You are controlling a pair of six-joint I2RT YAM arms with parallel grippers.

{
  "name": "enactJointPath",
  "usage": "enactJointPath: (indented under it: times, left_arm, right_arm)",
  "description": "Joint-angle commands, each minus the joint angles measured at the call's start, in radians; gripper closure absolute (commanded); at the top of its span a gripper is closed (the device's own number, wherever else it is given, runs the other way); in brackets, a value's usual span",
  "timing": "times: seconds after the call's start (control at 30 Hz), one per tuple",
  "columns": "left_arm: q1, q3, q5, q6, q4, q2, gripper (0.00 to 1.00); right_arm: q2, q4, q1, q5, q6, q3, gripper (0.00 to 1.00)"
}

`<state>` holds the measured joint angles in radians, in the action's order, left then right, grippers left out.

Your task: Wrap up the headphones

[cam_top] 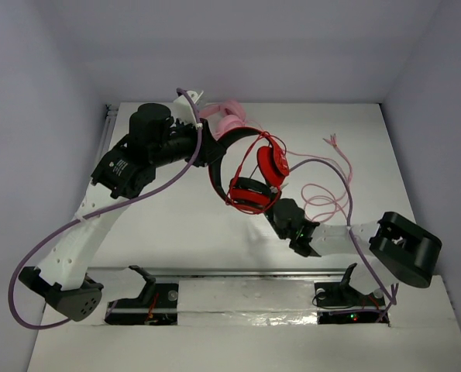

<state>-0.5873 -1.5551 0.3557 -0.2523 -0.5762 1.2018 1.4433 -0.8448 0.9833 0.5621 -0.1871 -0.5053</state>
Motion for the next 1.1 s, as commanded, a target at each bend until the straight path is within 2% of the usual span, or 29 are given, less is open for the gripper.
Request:
enactJointPath:
  times: [0.0, 0.03, 0.1, 0.23, 0.43, 0.67, 0.83, 0.97, 1.07]
  left_arm:
    - [0.004, -0.06, 0.032, -0.035, 0.061, -0.025, 1.0]
    - [0.004, -0.063, 0.025, -0.036, 0.058, -0.024, 1.0]
    - [0.004, -0.071, 0.014, -0.035, 0.056, -0.021, 1.0]
    - [0.004, -0.095, -0.012, -0.036, 0.065, 0.008, 1.0]
    - [0.014, -0.129, -0.014, -0.048, 0.096, 0.048, 1.0]
    - [0.063, -0.172, -0.043, -0.082, 0.144, 0.1, 1.0]
    - [0.125, -0.154, -0.067, -0.122, 0.197, 0.14, 1.0]
    - [0.167, -0.08, -0.072, -0.18, 0.294, 0.142, 1.0]
    - [0.178, -0.023, -0.139, -0.219, 0.343, 0.134, 1.0]
  right_arm:
    - [-0.043, -0.203, 0.0, -0.013, 0.023, 0.022, 0.83]
    - [-0.053, -0.206, 0.0, -0.022, 0.009, 0.03, 0.95]
    - [-0.096, -0.204, 0.0, -0.07, -0.032, 0.056, 1.0]
    - [-0.176, -0.113, 0.0, -0.183, -0.17, 0.083, 1.0]
    - [-0.23, -0.129, 0.0, -0.249, -0.316, 0.172, 1.0]
    - [-0.258, -0.024, 0.02, -0.411, -0.511, 0.226, 1.0]
    - [-0.31, 0.212, 0.103, -0.384, -0.572, 0.202, 1.0]
    - [-0.328, 0.343, 0.201, -0.335, -0.594, 0.165, 1.0]
    - [-0.317, 0.438, 0.27, -0.276, -0.595, 0.119, 1.0]
